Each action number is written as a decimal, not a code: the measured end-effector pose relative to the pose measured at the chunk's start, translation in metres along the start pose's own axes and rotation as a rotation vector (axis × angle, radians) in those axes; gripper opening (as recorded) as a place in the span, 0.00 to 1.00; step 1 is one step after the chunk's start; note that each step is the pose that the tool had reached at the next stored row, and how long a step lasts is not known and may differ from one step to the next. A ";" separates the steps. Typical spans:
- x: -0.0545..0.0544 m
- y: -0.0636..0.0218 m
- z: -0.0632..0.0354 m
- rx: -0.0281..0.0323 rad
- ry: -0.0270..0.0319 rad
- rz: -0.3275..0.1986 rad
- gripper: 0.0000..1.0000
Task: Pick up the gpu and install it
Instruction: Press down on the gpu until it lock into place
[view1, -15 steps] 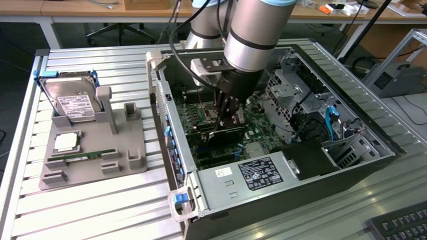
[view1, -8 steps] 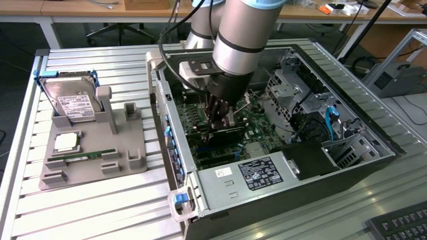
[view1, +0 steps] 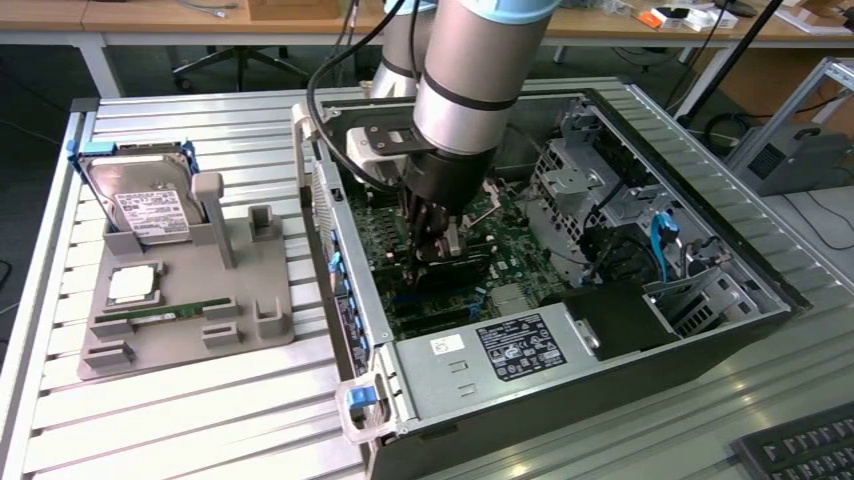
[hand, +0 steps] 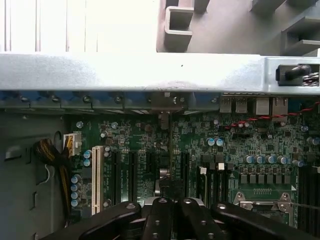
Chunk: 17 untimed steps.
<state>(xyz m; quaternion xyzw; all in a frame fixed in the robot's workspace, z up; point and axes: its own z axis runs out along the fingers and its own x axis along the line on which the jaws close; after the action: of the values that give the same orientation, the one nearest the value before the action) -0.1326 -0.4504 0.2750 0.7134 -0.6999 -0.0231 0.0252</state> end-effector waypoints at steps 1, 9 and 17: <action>0.000 0.0002 0.0002 0.0000 0.0000 0.000 0.11; 0.000 0.0010 0.0020 0.0000 0.0000 0.000 0.11; 0.000 0.0008 0.0046 0.0000 -0.0001 0.000 0.11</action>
<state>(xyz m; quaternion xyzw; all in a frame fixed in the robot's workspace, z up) -0.1337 -0.4504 0.2704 0.7134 -0.6999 -0.0231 0.0252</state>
